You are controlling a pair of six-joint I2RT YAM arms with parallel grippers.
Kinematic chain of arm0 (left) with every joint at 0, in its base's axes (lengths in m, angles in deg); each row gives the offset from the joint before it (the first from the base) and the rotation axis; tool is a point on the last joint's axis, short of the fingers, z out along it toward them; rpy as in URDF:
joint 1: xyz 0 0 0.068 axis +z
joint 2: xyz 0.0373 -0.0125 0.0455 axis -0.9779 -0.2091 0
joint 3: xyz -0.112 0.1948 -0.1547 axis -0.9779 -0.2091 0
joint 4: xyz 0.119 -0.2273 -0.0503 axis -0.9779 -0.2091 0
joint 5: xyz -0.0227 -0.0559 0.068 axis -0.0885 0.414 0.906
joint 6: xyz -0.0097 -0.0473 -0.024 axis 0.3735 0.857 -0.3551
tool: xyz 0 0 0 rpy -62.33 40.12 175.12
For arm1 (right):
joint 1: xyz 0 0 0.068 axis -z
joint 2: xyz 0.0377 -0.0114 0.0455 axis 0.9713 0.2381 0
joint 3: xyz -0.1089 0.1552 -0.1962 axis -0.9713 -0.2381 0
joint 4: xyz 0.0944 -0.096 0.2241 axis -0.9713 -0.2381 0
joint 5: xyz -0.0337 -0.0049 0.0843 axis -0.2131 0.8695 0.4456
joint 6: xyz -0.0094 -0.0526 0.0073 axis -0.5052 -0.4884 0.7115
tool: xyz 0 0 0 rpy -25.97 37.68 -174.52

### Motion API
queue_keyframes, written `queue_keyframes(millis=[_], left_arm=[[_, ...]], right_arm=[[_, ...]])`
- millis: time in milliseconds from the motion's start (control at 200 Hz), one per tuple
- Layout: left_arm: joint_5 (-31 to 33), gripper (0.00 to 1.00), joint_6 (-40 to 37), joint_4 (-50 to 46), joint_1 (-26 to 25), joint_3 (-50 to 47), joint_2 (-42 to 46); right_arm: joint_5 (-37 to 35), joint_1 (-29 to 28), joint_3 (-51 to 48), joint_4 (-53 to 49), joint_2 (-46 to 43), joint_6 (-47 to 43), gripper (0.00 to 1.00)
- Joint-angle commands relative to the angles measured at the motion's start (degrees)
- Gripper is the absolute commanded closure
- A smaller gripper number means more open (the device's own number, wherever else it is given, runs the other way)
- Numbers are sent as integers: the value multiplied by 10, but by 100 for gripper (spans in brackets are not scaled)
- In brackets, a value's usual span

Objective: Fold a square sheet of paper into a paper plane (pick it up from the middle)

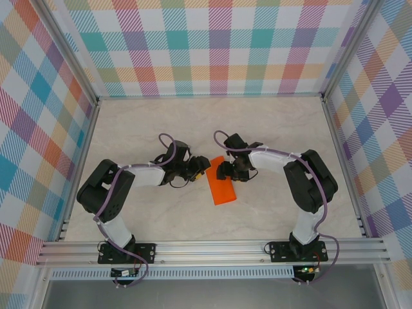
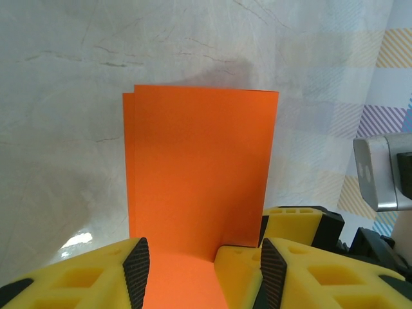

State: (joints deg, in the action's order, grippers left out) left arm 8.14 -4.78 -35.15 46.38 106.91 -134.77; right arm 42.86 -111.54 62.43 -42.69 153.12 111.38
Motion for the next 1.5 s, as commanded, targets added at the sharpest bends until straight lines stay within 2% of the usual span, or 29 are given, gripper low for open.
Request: queue_keyframes(millis=[0,330,525,820,1055,1340,1495], left_arm=[[12,49,-11,-12,-12,11,7],[55,51,-17,-45,-11,9,27],[42,53,-17,-37,-11,14,22],[-46,75,-15,6,-13,32,-22],[-69,90,-22,-3,-23,58,-59],[-53,99,-37,-43,-26,67,-81],[-46,100,-43,-60,-26,65,-88]], right_arm=[[-37,-5,-40,43,69,-30,32],[-38,-6,-36,46,78,-29,32],[-37,-6,-33,46,84,-30,31],[-38,-6,-32,45,90,-28,32],[-41,-6,-32,44,93,-28,32],[-39,-6,-34,44,95,-26,33],[-39,-7,-34,44,97,-24,33]])
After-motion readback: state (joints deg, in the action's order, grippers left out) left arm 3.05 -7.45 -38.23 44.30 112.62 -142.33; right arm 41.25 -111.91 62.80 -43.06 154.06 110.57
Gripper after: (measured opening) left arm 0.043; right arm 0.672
